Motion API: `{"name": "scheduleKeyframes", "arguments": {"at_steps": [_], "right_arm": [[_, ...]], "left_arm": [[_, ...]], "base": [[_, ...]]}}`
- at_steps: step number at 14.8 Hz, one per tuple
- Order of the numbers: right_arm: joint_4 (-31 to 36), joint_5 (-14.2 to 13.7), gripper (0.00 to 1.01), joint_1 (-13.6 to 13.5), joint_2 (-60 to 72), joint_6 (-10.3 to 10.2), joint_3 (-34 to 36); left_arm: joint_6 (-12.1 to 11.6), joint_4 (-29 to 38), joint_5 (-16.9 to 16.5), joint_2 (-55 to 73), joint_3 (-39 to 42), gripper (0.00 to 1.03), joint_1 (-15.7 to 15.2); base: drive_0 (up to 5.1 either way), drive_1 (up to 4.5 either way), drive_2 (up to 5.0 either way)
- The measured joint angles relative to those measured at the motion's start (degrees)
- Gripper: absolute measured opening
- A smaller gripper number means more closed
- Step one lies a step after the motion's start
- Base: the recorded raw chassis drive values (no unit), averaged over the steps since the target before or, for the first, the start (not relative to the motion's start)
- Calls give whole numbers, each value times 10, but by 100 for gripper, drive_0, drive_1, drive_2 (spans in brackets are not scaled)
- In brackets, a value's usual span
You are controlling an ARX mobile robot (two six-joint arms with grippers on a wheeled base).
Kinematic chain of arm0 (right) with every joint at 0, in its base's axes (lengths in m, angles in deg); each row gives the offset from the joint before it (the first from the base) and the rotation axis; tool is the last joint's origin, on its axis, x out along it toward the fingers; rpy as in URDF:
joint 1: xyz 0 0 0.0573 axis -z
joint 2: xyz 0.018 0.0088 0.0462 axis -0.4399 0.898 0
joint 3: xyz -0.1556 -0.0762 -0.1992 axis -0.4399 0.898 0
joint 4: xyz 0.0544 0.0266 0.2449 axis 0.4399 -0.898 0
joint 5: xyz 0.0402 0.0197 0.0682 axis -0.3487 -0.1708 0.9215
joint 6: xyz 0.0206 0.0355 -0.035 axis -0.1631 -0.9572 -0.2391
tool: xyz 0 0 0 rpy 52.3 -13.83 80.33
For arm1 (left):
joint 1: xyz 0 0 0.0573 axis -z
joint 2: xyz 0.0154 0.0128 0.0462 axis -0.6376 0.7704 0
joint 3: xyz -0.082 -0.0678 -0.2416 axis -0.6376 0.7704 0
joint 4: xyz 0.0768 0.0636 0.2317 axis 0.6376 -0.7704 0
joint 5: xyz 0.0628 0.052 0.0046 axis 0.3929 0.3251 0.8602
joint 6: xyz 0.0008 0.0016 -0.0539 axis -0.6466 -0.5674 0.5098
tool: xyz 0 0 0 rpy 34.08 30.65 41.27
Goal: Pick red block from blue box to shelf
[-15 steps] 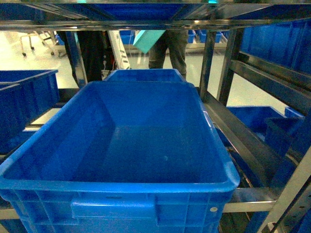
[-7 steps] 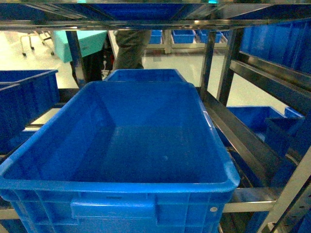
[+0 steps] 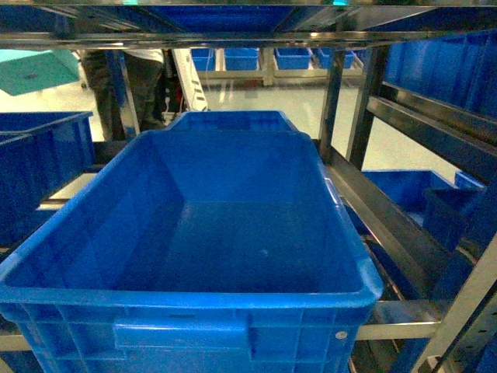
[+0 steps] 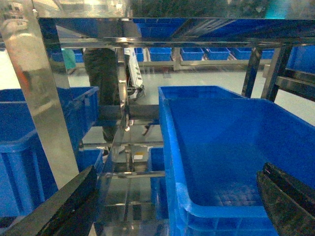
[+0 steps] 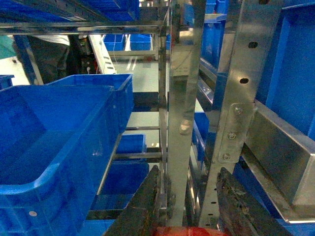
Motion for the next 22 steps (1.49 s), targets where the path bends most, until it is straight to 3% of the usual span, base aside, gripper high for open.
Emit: {"name": "scheduleKeyframes", "arguments": {"at_steps": [22], "right_arm": [[0,0,28,0,0,0,0]], "left_arm": [[0,0,0,0,0,98,0]], "base": [[0,0,0]]}}
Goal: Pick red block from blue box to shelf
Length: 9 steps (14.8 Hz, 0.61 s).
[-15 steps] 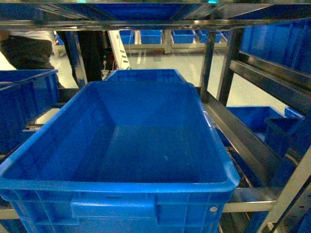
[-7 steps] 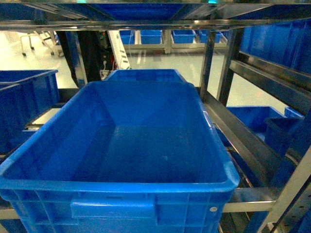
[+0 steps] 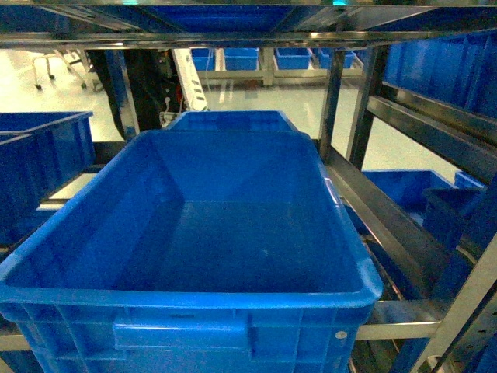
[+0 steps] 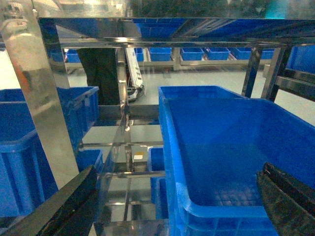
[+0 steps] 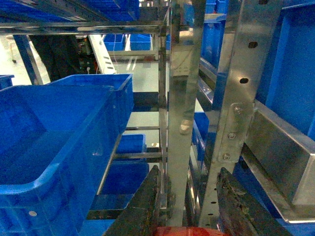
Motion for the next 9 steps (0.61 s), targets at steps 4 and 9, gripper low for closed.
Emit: {"name": "scheduleKeyframes", "arguments": {"at_steps": [4,9], "right_arm": [[0,0,28,0,0,0,0],[0,0,28,0,0,0,0]], "left_arm": [[0,0,0,0,0,98,0],[0,0,0,0,0,98,0]], "base": [[0,0,0],[0,0,0]]}}
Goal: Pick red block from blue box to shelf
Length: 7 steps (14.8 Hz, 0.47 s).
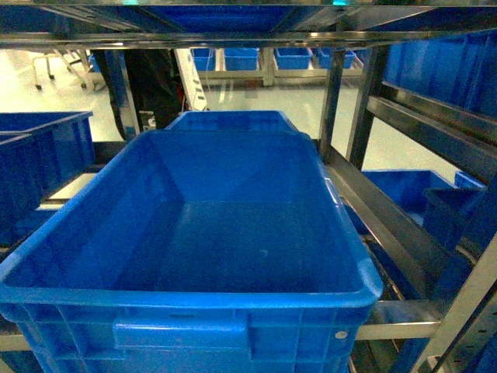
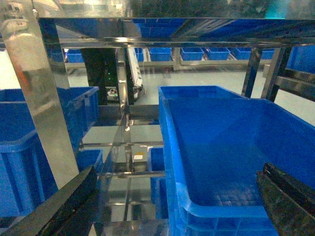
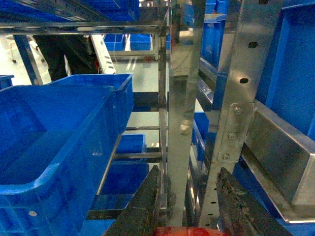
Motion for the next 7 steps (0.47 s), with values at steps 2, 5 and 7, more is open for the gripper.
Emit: {"name": "scheduleKeyframes", "arguments": {"at_steps": [2,5,7], "right_arm": [[0,0,28,0,0,0,0],[0,0,28,0,0,0,0],[0,0,28,0,0,0,0]], "left_arm": [[0,0,0,0,0,98,0],[0,0,0,0,0,98,0],[0,0,0,0,0,98,0]], "base": [[0,0,0],[0,0,0],[0,0,0]]}}
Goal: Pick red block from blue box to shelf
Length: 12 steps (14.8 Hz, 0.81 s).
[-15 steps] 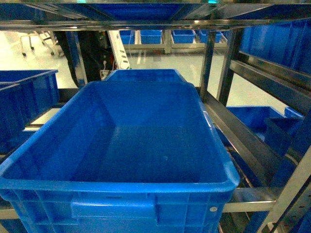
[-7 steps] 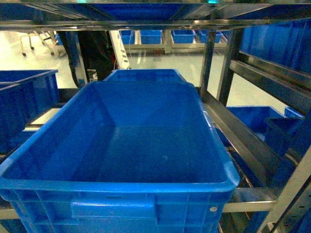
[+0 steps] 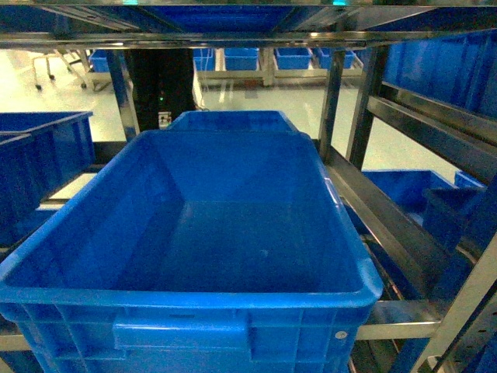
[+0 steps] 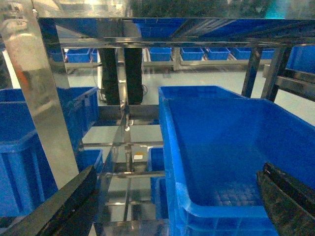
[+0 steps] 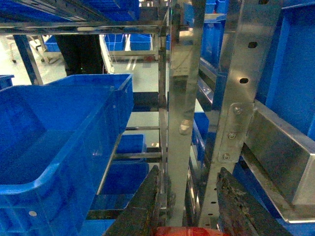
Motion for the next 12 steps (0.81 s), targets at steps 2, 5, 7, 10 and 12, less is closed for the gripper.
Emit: {"name": "scheduleKeyframes", "arguments": {"at_steps": [2,5,7,10,12], "right_arm": [[-22,13,28,5,3,1,-5],[-94,113,28,37,49,2,-37],[-99,115,28,34,49,0,-37],[-15,96,28,-34,151,-24,-45],[91,94,28,-77,284,-46,-85]], "left_arm": [[0,0,0,0,0,98,0],[0,0,0,0,0,98,0],[0,0,0,0,0,98,0],[0,0,0,0,0,98,0],[0,0,0,0,0,98,0]], "base": [[0,0,0],[0,0,0],[0,0,0],[0,0,0],[0,0,0]]}}
